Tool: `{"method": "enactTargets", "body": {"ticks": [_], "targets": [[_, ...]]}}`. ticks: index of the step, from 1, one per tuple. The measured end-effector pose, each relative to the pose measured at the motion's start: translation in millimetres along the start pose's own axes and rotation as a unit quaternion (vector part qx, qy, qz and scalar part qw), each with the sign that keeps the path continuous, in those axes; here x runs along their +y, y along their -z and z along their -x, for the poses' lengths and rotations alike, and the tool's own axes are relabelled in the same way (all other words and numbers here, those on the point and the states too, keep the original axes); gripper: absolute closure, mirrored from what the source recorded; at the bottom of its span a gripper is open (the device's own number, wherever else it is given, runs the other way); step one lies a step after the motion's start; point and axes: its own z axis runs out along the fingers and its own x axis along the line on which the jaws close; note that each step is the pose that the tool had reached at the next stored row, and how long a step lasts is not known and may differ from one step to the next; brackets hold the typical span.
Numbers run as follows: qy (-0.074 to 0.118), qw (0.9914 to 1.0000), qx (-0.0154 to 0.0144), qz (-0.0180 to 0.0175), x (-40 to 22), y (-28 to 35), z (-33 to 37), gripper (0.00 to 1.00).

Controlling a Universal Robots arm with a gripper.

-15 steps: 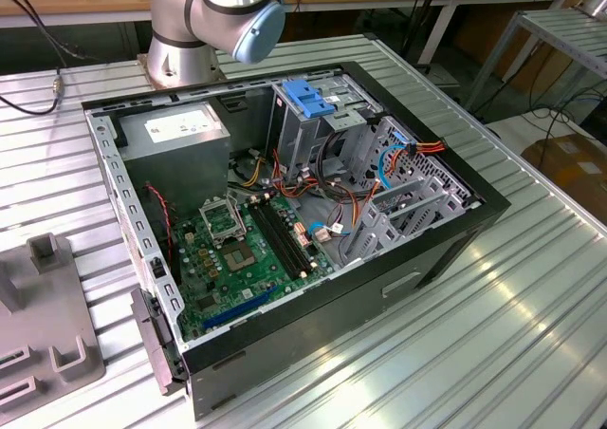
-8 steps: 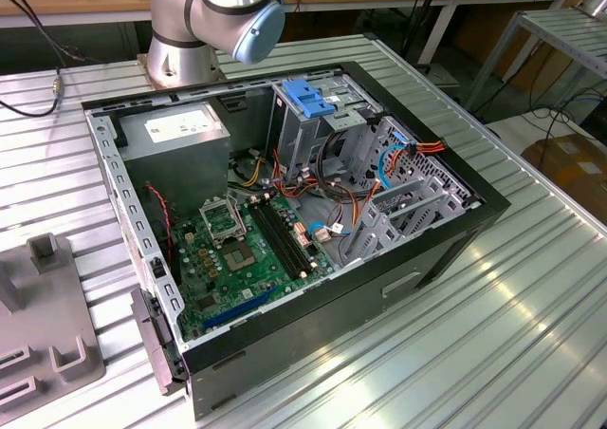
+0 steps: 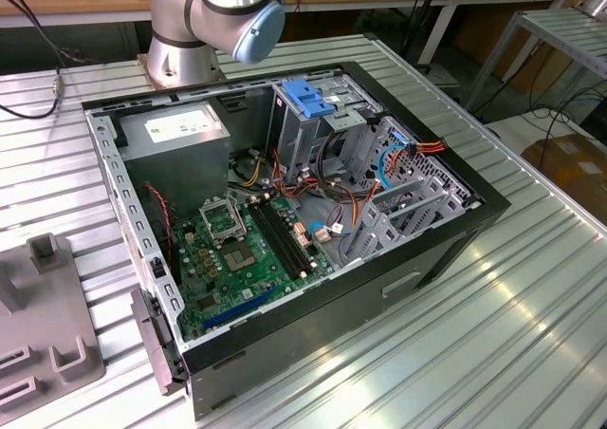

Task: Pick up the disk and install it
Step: 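Pick up the disk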

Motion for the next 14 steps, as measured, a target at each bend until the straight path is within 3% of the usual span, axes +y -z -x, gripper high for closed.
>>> {"method": "enactTargets", "body": {"ticks": [5, 14], "targets": [[0.01, 0.99995, 0.0, 0.0001, 0.0, -3.2, -0.1, 0.48], [0.01, 0.99995, 0.0, 0.0001, 0.0, -8.0, -0.1, 0.48]]}}
